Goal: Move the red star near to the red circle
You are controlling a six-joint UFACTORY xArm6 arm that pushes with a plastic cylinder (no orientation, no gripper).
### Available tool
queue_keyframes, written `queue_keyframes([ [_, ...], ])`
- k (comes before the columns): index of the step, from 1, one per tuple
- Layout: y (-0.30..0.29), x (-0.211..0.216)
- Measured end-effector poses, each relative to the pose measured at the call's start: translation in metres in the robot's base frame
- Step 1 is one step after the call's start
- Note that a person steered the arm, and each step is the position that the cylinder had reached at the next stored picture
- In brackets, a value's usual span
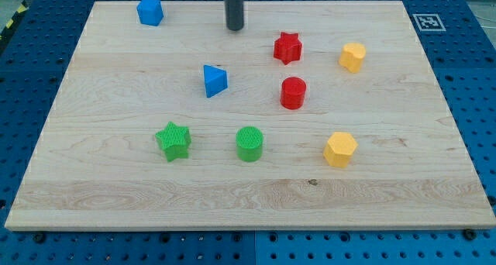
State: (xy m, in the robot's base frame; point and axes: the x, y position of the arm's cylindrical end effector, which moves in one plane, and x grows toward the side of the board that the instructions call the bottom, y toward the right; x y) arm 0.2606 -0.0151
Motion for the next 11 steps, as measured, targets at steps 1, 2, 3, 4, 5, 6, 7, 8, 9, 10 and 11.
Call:
queue_keyframes([
  [1, 0.037, 0.0],
  [2, 0.06, 0.009],
  [3, 0.076, 0.032],
  [4, 0.096, 0.037],
  [5, 0.106, 0.054],
  [6, 0.103, 0.065],
  [7, 0.094, 0.068],
  [8, 0.092, 0.073],
  [9, 0.092, 0.079],
  [10, 0.092, 0.08],
  [11, 0.1, 0.087],
])
